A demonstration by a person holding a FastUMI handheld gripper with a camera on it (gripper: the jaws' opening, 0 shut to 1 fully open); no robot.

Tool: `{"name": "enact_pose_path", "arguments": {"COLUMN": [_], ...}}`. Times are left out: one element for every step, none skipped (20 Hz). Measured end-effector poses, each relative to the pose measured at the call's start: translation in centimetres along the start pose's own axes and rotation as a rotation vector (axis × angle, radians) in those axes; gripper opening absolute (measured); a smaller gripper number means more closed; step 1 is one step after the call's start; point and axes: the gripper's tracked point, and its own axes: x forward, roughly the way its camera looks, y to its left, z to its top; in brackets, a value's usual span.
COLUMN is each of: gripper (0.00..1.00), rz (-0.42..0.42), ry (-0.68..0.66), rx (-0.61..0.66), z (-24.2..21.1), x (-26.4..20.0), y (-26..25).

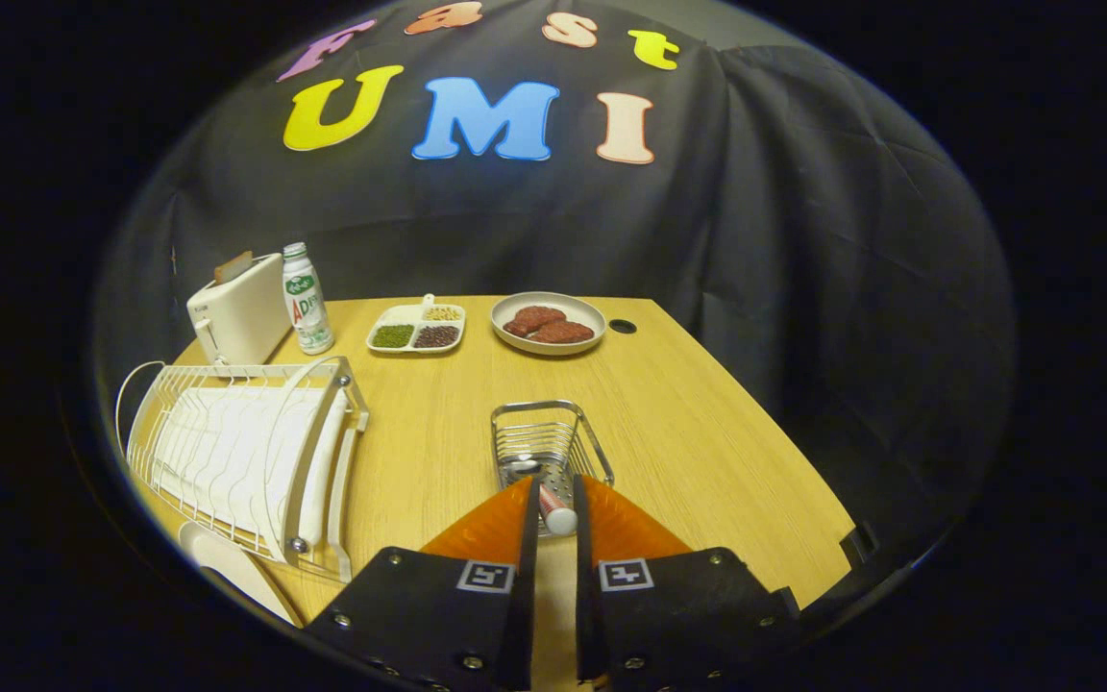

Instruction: Take the plate from the dish rack, then take the spoon from the basket and place it into the plate.

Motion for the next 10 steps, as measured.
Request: {"name": "enact_pose_path", "arguments": {"gripper": [0.11, 0.11, 0.05, 0.05, 0.05, 0.05, 0.05, 0.05, 0.05, 0.05], "rz": [-0.004, -0.005, -0.008, -0.006, -0.006, -0.009, -0.015, -0.021, -0.029, -0.037], "ry": [0.002, -0.001, 0.002, 0.000, 0.000, -0.004, -0.010, -0.015, -0.018, -0.021], "rx": [-0.016, -0.037, -0.047, -0.052, -0.057, -0.059, -0.060, -0.061, -0.062, -0.063], "z": [-0.1, 0.0, 0.1, 0.2, 0.3, 0.5, 0.9, 1.2, 1.4, 1.6], "x": [0.1, 0.1, -0.1, -0.3, -0.6, -0.8, -1.2, -1.6, -2.0, -2.6], "y": [0.0, -0.1, 0.0, 0.2, 0.4, 0.4, 0.4, 0.3, 0.3, 0.2]}}
